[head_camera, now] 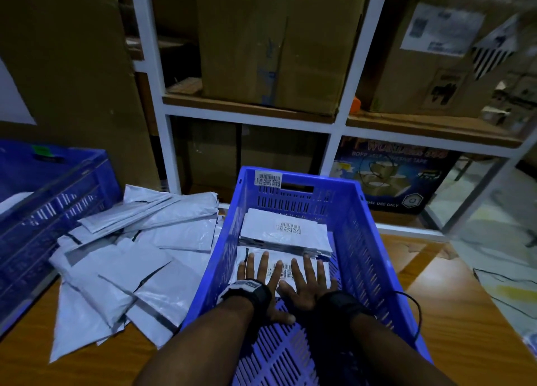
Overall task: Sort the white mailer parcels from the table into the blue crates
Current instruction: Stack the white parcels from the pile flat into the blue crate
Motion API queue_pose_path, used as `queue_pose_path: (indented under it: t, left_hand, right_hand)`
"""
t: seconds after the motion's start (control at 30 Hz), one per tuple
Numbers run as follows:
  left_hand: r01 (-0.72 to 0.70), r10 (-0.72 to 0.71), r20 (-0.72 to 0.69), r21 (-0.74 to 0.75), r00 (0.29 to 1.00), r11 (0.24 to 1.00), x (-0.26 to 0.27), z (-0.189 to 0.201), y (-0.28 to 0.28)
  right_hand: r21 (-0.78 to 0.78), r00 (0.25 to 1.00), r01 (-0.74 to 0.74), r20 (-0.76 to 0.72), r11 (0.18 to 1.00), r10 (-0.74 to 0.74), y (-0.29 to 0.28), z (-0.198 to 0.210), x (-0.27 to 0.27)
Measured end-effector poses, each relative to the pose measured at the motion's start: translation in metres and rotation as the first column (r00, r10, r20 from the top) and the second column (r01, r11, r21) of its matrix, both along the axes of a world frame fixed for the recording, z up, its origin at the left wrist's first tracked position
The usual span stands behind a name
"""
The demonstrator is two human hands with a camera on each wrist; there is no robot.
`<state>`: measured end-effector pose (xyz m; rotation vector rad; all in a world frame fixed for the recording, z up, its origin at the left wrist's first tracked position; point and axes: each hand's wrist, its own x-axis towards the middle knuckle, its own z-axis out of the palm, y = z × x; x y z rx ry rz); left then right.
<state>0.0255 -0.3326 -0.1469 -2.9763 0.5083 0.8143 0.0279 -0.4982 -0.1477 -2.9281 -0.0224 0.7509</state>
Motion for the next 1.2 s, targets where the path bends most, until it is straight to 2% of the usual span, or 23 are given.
queue_pose_path:
  t: [0.1,0.2,0.3,0.47,0.57,0.67,0.73,0.8,0.9,1.03,1.2]
  left_hand:
    - [-0.013,0.013,-0.018,-0.001,1.0,1.0,-0.006,0.004,-0.002]
    - [-0.014,0.014,0.038,0.005,0.999,1.0,-0.003,0.007,-0.001]
    - [-0.04,0.039,0.111,0.002,0.993,0.999,0.002,0.011,-0.001]
    - [-0.091,0.091,0.227,-0.01,0.97,0.996,0.018,0.036,-0.009]
    - [-0.108,0.108,0.261,-0.015,0.959,0.994,0.027,0.045,-0.013]
    - [-0.119,0.11,0.246,0.024,0.963,0.993,0.034,0.046,-0.015]
    - [-0.131,0.122,0.259,0.017,0.958,0.991,0.038,0.048,-0.016]
    - [-0.157,0.159,0.33,-0.033,0.931,0.987,0.039,0.051,-0.017]
    - [-0.122,0.132,0.382,-0.05,0.915,0.991,0.042,0.045,-0.019]
    - [-0.033,0.042,0.293,-0.033,0.955,0.999,0.056,0.019,-0.021]
    - [-0.061,0.071,0.247,-0.046,0.966,0.997,0.07,0.005,-0.016]
  right_hand:
    - [0.004,1.0,-0.005,-0.006,1.0,0.005,-0.001,0.002,-0.003]
    - [0.017,0.999,-0.027,0.033,0.999,0.027,-0.005,0.013,-0.001]
    - [0.015,0.982,-0.083,0.171,0.996,0.08,-0.012,0.034,0.002]
    - [-0.089,0.876,-0.119,0.459,0.989,0.147,-0.015,0.058,0.01]
    - [-0.206,0.858,-0.095,0.48,0.974,0.185,-0.012,0.065,0.015]
    - [-0.305,0.79,-0.108,0.551,0.946,0.267,-0.007,0.071,0.02]
    - [-0.308,0.764,-0.085,0.59,0.948,0.26,-0.007,0.071,0.026]
    - [-0.268,0.732,-0.076,0.639,0.96,0.236,-0.009,0.064,0.032]
    - [-0.26,0.756,-0.127,0.599,0.957,0.263,-0.008,0.06,0.039]
    - [-0.147,0.901,-0.208,0.355,0.967,0.248,-0.003,0.048,0.051]
    - [-0.108,0.948,-0.211,0.221,0.972,0.23,-0.001,0.032,0.06]
